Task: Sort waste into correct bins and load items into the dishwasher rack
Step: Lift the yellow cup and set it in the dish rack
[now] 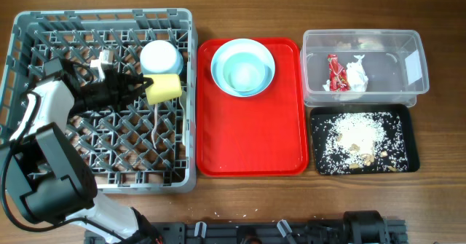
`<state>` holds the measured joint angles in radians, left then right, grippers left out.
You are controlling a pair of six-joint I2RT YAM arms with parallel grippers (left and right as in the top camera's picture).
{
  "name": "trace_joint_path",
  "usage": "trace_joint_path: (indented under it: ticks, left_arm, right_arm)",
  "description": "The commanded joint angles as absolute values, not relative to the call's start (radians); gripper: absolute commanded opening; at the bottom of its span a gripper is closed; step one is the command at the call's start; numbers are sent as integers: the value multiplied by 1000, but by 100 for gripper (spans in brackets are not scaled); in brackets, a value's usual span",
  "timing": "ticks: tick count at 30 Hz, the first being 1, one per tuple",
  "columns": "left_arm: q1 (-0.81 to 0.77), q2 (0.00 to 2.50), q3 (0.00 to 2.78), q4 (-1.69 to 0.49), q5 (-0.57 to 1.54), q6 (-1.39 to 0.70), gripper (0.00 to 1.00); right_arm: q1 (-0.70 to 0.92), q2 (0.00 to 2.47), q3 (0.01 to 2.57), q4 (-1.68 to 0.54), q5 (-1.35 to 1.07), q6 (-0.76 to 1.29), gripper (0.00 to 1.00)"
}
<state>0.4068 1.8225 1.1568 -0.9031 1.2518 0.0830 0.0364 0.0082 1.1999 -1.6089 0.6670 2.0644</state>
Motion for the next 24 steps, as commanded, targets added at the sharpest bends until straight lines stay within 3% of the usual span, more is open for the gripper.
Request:
trace_joint_path:
  ticks: [1, 2, 5, 8, 14, 17, 21, 24]
  left_arm:
    - [409, 1829, 1151, -909, 976, -18, 4]
    - [409, 1829, 1151, -913, 885, -64, 4]
    - [424, 1827, 1151, -923, 791, -147, 24]
    - [441, 1826, 1151, -976, 761, -147, 38]
    - [471, 1742, 1151, -1039, 629, -170, 52]
    - [476, 1679, 1151, -1072, 623, -170, 100]
    - [476, 1599, 1151, -1108, 622, -173, 100]
    - [476, 1496, 1151, -1082, 459, -260, 100]
  right_arm:
    - [36, 14, 1202, -1607, 680, 2071, 100]
    - [36, 14, 1202, -1607, 680, 2071, 100]
    - [36, 14, 1202, -1607, 680, 2071, 100]
    - [36, 14, 1202, -1607, 680, 2072, 100]
    - [36, 14, 1202, -1607, 680, 2071, 100]
    - [36, 14, 1202, -1607, 680, 2072, 100]
    - [36, 14, 1202, -1607, 680, 2071, 100]
    - [36, 14, 1202, -1607, 680, 2072, 100]
